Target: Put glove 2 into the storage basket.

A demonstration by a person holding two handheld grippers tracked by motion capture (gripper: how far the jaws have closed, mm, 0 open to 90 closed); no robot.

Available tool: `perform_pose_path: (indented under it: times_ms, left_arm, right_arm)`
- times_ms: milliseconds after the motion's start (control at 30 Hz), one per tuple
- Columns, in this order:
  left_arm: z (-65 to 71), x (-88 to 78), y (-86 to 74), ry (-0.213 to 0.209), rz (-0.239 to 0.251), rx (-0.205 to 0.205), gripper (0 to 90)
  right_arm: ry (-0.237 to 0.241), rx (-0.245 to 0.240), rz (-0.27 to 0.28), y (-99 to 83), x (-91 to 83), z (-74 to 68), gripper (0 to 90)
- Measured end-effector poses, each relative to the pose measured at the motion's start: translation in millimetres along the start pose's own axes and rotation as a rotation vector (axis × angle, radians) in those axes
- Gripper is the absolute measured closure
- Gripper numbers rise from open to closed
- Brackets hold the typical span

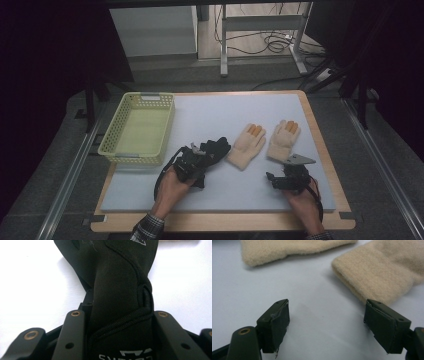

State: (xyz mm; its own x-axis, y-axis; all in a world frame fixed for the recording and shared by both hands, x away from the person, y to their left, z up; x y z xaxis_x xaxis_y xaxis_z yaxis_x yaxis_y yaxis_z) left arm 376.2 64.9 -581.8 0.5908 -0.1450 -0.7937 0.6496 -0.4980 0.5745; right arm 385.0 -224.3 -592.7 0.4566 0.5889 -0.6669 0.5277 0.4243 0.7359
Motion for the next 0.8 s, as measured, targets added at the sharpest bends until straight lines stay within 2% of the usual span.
perform_pose_path:
  times_ms: [167, 367, 500, 600, 800]
  left_arm:
    - [-19.7, -18.0, 13.8, 0.006, 0.035, -0.028, 62.1]
    - [-44.7, -39.2, 33.8, 0.025, 0.062, -0.034, 61.7]
    - [-66.6, -51.8, 45.6, 0.065, 0.077, -0.043, 61.4]
    - [-83.4, -56.8, 49.4, 0.1, 0.071, -0.042, 61.3]
    - [-120.0, -60.9, 50.8, 0.147, 0.061, -0.087, 61.0]
  right_arm:
    - [0.0, -0.001, -0.001, -0.1, -0.1, 0.0, 20.4]
    - [0.0, -0.001, 0.001, 0.0, 0.0, 0.1, 20.4]
    - [0.0, 0.0, 0.0, 0.0, -0.1, 0.0, 20.4]
    - [0.0, 0.001, 0.0, -0.1, -0.1, 0.0, 20.4]
    - [0.0, 0.001, 0.003, 0.1, 0.1, 0.0, 20.4]
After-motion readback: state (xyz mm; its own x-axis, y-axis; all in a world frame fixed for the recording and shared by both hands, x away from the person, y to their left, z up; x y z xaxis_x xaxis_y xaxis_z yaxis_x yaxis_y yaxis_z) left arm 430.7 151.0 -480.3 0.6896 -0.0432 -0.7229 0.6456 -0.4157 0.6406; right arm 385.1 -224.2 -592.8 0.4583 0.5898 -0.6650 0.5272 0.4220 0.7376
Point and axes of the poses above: each handheld gripper's, and its own axes: x roughly forward along the jaws, y roughly out of its top, z roughly to its right, the point moved 9 cm from there along x, roughly forward along the jaws, and after that the axes turned 15 degrees about y, right-handed, at the moved point
